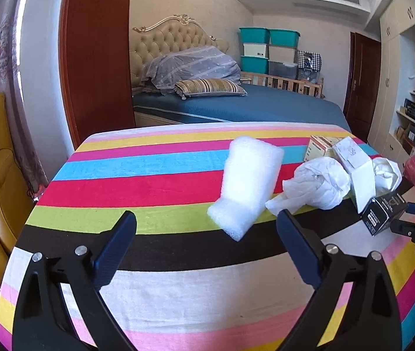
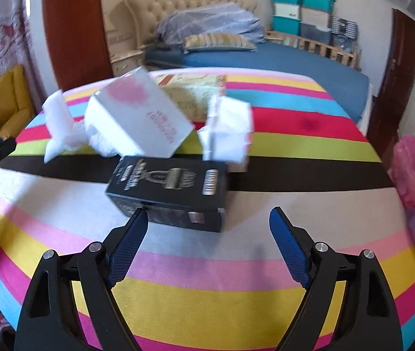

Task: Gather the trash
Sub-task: 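Grasp the black DORMI box with the right tool while the left tool grasps a foam block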

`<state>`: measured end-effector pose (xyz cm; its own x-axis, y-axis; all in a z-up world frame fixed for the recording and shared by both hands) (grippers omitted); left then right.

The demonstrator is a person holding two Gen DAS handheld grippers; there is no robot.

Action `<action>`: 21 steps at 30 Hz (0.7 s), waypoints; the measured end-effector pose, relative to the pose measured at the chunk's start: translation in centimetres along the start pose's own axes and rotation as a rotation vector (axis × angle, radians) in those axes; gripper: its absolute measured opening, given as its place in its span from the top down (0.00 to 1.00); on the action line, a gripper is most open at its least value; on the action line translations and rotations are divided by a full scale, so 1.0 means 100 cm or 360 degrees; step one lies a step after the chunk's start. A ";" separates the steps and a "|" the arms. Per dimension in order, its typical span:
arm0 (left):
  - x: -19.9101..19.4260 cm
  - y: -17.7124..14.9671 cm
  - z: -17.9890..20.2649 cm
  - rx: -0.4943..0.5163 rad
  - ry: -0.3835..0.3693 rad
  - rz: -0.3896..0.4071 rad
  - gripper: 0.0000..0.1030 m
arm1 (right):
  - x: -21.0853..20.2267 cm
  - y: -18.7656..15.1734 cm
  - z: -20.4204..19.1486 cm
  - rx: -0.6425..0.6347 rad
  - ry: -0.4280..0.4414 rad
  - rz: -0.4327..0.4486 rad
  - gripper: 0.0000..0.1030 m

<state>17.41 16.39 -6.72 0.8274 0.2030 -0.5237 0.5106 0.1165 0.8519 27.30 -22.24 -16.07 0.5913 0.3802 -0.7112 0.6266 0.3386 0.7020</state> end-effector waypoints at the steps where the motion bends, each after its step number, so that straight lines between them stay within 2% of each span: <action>1: 0.001 -0.001 0.001 0.0009 0.0002 -0.0005 0.11 | -0.001 0.000 -0.005 -0.0019 0.0029 0.0012 0.24; 7: 0.009 -0.005 -0.004 -0.0033 0.0036 -0.0081 0.15 | -0.021 -0.001 -0.064 -0.0211 0.0337 0.0091 0.26; 9: 0.010 -0.005 -0.004 -0.0039 0.0045 -0.0091 0.18 | -0.026 -0.003 -0.073 -0.0259 0.0372 0.0095 0.30; 15: 0.008 -0.002 0.006 0.0045 0.0066 -0.0055 0.18 | -0.025 0.004 -0.048 -0.0204 0.0142 0.0105 0.31; 21: 0.008 -0.004 0.008 0.0037 0.0053 -0.0056 0.18 | -0.006 0.010 -0.056 -0.0256 0.0195 0.0026 0.29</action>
<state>18.07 15.75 -7.51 0.8009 0.2314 -0.5523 0.5447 0.1017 0.8325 24.74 -17.33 -14.70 0.5283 0.4856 -0.6965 0.5224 0.4608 0.7175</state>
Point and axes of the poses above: each gripper's, at about its wrist camera, not at the fingertips, and x roughly the way its jaws point, z to its right, y to its top, the point moved 8 cm from there along x, roughly the way its jaws point
